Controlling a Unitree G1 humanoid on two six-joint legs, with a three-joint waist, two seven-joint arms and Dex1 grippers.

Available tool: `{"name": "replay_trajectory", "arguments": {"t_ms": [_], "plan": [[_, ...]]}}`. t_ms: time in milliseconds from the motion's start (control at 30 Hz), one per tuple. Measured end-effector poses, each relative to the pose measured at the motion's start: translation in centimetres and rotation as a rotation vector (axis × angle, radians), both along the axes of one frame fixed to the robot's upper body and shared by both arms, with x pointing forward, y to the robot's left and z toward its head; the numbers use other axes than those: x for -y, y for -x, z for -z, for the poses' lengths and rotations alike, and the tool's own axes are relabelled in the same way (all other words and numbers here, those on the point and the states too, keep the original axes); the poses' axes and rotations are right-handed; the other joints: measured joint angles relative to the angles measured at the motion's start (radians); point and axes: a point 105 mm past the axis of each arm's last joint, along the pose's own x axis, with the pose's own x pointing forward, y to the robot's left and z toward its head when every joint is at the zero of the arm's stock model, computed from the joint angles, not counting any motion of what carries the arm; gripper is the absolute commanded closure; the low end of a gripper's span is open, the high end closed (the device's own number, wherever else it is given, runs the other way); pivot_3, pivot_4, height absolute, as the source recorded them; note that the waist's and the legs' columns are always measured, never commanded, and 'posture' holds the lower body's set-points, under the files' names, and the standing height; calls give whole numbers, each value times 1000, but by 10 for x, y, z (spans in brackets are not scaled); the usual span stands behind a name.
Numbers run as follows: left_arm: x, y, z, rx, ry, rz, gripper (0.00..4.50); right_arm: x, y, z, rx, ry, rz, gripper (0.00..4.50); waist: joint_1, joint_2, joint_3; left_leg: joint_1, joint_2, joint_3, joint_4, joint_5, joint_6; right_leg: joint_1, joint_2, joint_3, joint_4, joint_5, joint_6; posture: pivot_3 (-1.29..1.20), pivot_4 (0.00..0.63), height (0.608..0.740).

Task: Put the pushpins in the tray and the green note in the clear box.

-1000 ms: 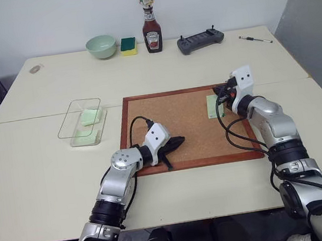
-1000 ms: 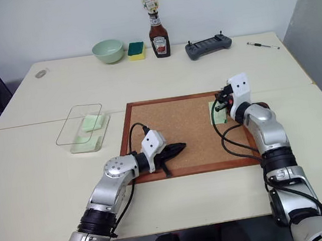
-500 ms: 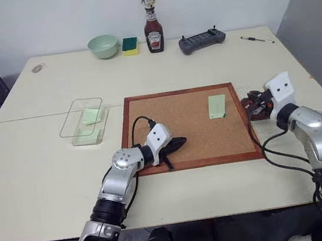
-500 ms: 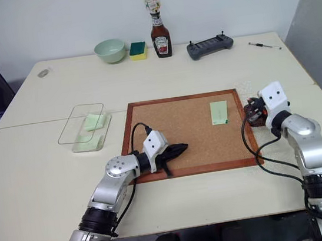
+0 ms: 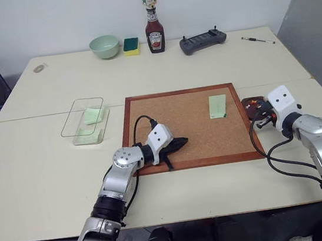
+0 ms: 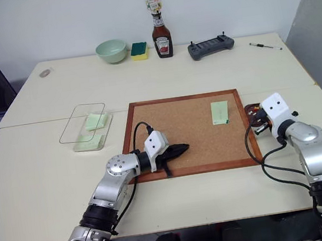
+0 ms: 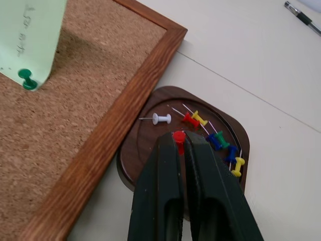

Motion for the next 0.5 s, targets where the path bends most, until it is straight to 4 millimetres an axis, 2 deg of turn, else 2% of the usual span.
{"name": "replay_trajectory", "arguments": {"t_ms": [33, 67, 267, 500], "plan": [[0, 0, 0, 0, 0, 0, 4500, 1, 0, 2, -6, 1, 5, 4219, 0, 0, 0, 0, 0, 0, 0, 0, 0, 0, 0, 0, 0, 0, 0, 0, 150, 740], [0, 0, 0, 1, 0, 1, 4500, 2, 0, 3, -11, 4, 10, 3880, 0, 0, 0, 0, 0, 0, 0, 0, 0, 0, 0, 0, 0, 0, 0, 0, 150, 740], [0, 0, 0, 2, 0, 0, 4500, 7, -2, 11, -36, -6, 33, 2731, 0, 0, 0, 0, 0, 0, 0, 0, 0, 0, 0, 0, 0, 0, 0, 0, 150, 740], [-1, -1, 0, 8, 0, 3, 4500, 6, -5, 8, -15, -26, 45, 1312, 0, 0, 0, 0, 0, 0, 0, 0, 0, 0, 0, 0, 0, 0, 0, 0, 150, 740]]}}
